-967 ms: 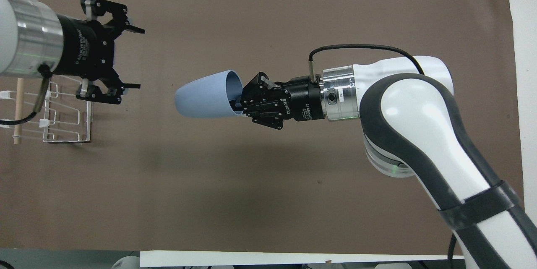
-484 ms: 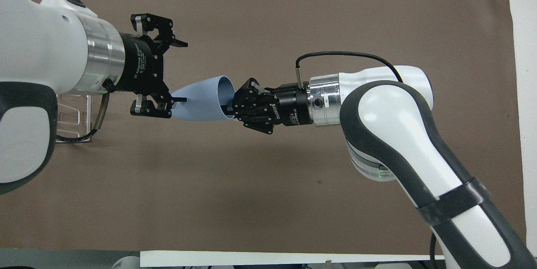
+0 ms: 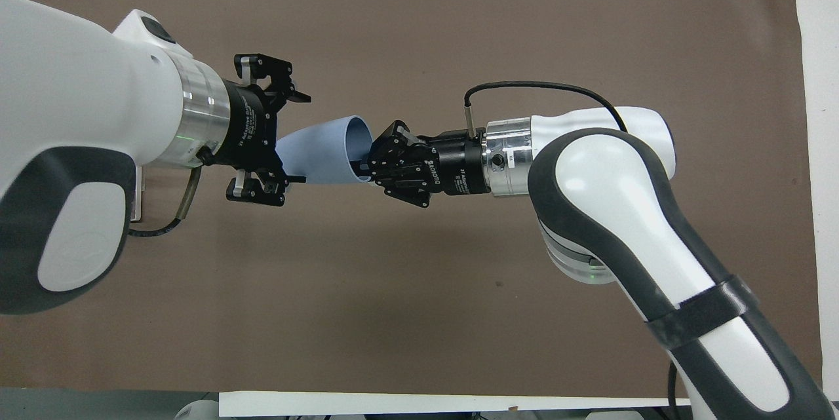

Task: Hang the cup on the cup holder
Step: 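Close the left gripper on the cup while the right gripper holds it, then open the right gripper and withdraw while the left gripper carries the cup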

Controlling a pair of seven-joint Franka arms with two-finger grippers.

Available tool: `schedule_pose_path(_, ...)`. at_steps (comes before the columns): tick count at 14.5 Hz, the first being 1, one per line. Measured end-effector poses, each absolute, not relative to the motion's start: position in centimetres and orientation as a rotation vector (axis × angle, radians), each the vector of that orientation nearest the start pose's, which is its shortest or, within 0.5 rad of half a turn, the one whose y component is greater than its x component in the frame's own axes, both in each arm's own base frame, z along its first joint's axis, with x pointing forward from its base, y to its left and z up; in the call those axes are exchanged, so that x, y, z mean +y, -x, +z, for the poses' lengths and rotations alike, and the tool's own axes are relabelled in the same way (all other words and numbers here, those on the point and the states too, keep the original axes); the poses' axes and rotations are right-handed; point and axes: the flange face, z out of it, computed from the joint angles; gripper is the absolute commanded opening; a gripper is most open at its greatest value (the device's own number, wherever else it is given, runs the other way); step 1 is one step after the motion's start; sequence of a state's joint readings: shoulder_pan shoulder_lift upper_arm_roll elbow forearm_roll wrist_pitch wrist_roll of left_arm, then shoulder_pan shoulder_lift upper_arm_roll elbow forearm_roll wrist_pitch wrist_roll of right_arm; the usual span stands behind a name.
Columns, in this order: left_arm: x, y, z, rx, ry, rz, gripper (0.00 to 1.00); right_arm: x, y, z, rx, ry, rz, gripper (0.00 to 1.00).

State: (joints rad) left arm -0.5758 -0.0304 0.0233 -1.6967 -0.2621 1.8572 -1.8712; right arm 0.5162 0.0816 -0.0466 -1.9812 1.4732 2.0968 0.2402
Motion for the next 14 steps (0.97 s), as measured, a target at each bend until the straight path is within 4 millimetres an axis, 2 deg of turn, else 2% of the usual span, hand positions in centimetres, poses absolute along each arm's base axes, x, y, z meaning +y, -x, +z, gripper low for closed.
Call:
schedule_pose_path(3,-32.0,-46.5,60.5,-2.122,2.634,0.310,0.98,31.4,-51.1,46.8,0.566,1.830,0.450,0.00)
schedule_pose_path(7,-31.9,-46.7,59.0,-2.139,2.621,0.305,0.92,31.5,-51.1,46.9,0.565,1.829,0.450,0.00)
schedule_pose_path(8,-31.9,-46.8,58.8,-2.143,2.621,0.303,0.85,31.5,-51.1,46.9,0.564,1.828,0.449,0.00)
schedule_pose_path(10,-31.8,-46.9,58.8,-2.151,2.625,0.298,0.65,31.5,-51.1,46.9,0.565,1.825,0.450,0.00)
schedule_pose_path(11,-31.7,-47.0,58.9,-2.163,2.624,0.296,0.41,31.5,-51.1,46.9,0.571,1.823,0.450,0.00)
schedule_pose_path(12,-31.8,-47.0,59.0,-2.166,2.626,0.294,0.31,31.4,-51.2,46.9,0.575,1.819,0.451,0.00)
schedule_pose_path(14,-31.8,-47.0,59.0,-2.167,2.627,0.294,0.24,31.4,-51.2,46.9,0.575,1.818,0.450,0.00)
